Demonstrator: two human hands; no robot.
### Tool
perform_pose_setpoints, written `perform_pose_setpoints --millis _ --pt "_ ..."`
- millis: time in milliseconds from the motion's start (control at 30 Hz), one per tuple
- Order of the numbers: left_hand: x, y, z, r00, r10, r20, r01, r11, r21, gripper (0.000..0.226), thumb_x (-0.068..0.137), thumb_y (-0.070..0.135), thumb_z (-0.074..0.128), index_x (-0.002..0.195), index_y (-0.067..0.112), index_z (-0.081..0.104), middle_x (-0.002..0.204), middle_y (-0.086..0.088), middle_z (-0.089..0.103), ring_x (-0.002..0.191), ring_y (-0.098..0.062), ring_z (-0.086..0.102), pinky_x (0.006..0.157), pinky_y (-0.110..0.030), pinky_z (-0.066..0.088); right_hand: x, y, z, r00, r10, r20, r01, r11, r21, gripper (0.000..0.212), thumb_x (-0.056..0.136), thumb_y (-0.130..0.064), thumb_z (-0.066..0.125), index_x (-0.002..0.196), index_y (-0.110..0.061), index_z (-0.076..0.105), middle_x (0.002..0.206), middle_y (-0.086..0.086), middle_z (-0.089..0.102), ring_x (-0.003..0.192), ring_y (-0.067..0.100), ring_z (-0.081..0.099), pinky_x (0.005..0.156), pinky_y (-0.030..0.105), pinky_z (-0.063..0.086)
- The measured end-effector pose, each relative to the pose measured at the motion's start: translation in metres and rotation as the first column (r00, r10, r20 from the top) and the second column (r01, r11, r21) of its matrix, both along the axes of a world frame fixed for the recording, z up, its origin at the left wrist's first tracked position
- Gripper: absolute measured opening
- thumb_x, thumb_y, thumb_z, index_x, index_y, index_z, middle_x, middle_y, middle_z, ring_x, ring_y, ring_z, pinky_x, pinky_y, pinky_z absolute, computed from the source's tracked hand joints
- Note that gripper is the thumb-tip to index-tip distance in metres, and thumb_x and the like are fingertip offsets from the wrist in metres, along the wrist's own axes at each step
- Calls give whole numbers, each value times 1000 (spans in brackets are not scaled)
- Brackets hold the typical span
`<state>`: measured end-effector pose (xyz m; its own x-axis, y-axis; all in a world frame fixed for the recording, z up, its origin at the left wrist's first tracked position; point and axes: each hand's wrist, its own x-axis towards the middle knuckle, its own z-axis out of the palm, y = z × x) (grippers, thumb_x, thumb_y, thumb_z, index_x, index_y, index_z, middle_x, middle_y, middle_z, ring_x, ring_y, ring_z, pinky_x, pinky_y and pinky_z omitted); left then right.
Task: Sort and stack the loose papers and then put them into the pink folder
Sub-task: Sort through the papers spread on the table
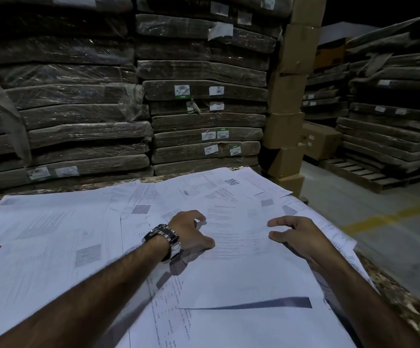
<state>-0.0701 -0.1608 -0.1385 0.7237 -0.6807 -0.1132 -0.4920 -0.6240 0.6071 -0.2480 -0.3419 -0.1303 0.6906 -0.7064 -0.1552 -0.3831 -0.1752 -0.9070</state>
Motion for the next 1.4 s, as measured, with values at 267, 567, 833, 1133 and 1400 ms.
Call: perform_pose_setpoints --millis 267,567,833,1133,1400 --pt "14 15 12 978 -20 -207 0 996 -93 49 78 40 73 123 32 55 121 15 46 110 -9 45 85 -23 36 5 10 12 989 24 148 -43 991 124 24 84 3 69 106 -6 71 76 -6 67 44 -2 64 40 7 42" --pt "22 64 20 948 129 -290 -206 946 -251 39 74 22 80 111 22 68 76 4 67 45 -7 52 53 -19 41 34 38 16 975 125 185 -152 978 141 24 83 0 71 105 -10 72 84 0 74 52 8 70 44 13 48" --pt "20 162 36 944 304 -129 -327 916 -234 36 77 23 77 111 26 65 80 5 63 48 1 58 46 -11 40 86 106 11 920 328 215 -355 929 105 21 78 -5 77 98 -12 73 96 23 73 69 28 65 72 36 58" --pt "14 271 21 901 430 49 -427 902 -68 44 74 29 79 115 29 63 123 15 56 105 -10 57 90 -24 45 130 188 -7 813 574 99 -571 819 -52 24 77 -13 79 100 -17 73 82 -5 59 70 9 60 63 16 49" --pt "9 300 1 864 455 215 -479 874 74 61 72 37 79 127 28 54 131 11 55 106 -10 53 80 -18 39 142 214 -19 781 622 -47 -605 737 -301 31 75 -21 81 103 -19 69 63 -8 44 54 3 44 45 6 34"
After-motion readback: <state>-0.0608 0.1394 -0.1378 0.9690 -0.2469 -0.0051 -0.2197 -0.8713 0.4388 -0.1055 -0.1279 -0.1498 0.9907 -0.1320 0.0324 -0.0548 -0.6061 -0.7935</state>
